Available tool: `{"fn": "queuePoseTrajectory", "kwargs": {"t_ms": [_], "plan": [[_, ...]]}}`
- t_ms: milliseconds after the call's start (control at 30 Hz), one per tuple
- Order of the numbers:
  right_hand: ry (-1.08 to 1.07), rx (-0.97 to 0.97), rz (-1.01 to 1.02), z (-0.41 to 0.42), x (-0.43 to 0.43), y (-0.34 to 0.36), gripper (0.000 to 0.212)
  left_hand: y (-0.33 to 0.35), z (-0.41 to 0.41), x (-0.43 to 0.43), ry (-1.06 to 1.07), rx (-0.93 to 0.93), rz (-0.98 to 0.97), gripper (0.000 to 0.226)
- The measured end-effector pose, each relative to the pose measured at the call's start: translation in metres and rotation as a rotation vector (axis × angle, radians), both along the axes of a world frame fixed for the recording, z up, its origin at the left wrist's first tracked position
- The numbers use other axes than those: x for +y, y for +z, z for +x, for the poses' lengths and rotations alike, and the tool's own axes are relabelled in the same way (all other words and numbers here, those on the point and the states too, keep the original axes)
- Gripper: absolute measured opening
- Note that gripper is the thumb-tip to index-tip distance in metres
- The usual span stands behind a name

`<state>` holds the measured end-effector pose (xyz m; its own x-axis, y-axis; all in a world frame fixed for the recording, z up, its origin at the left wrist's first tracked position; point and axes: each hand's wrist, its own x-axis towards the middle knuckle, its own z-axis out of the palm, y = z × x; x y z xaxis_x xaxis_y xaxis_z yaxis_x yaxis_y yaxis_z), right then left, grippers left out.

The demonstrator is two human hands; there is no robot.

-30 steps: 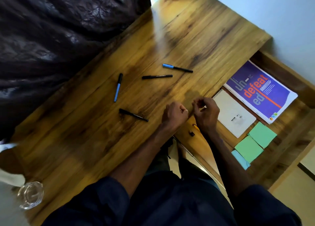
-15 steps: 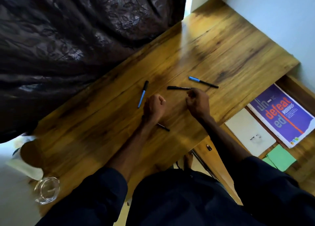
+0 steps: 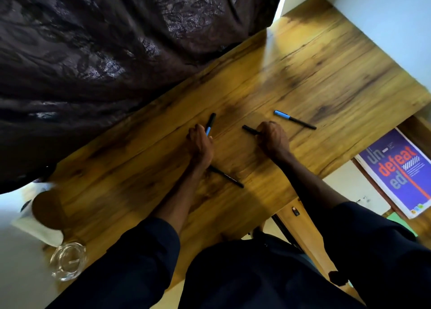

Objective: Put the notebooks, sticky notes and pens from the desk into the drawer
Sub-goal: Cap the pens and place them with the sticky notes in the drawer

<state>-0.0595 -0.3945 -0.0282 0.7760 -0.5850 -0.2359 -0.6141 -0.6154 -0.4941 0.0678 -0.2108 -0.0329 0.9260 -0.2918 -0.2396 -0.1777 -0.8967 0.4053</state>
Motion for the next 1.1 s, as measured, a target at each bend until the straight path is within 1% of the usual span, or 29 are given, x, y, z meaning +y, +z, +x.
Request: {"fn": "queuePoseTrajectory", "kwargs": {"t_ms": [100,200,333,400,467,533,633,733,800,867,933,1033,1100], "plan": [[-0.046,-0.028,0.015,-0.012,0.006,0.002,0.016,-0.003,0.003,0.001,0.027,0.040,0.008,0.024],[-0.095,-0.079,0.043,-0.029,0.012,0.005,0.014,0.003,-0.001,-0.002,0.063,0.117,-0.092,0.023],[-0.231,-0.210,0.200,-0.060,0.017,0.013,0.018,0.022,-0.019,-0.013,0.095,0.311,-0.297,0.025],[-0.316,-0.250,0.266,-0.077,0.019,0.018,0.026,0.024,-0.030,-0.019,0.088,0.402,-0.367,0.024],[-0.387,-0.274,0.309,-0.096,0.017,0.021,0.034,0.026,-0.047,-0.026,0.106,0.532,-0.446,0.021],[-0.438,-0.290,0.356,-0.117,0.013,0.024,0.034,0.033,-0.069,-0.033,0.071,0.638,-0.480,0.027],[-0.520,-0.331,0.424,-0.149,0.004,0.030,0.031,0.041,-0.107,-0.045,-0.084,0.731,-0.517,0.039],[-0.557,-0.333,0.436,-0.184,-0.005,0.035,0.029,0.045,-0.144,-0.061,-0.224,0.817,-0.537,0.061],[-0.591,-0.320,0.430,-0.208,-0.011,0.035,0.027,0.047,-0.170,-0.073,-0.282,0.894,-0.526,0.066],[-0.631,-0.313,0.422,-0.231,-0.017,0.031,0.026,0.050,-0.198,-0.085,-0.292,0.928,-0.508,0.055],[-0.676,-0.330,0.486,-0.250,-0.018,0.031,0.024,0.046,-0.221,-0.093,-0.294,0.928,-0.491,0.040],[-0.724,-0.367,0.612,-0.276,-0.015,0.031,0.021,0.033,-0.251,-0.101,-0.389,0.867,-0.455,0.027],[-0.723,-0.354,0.631,-0.292,-0.011,0.028,0.023,0.027,-0.272,-0.102,-0.437,0.797,-0.419,0.021]]}}
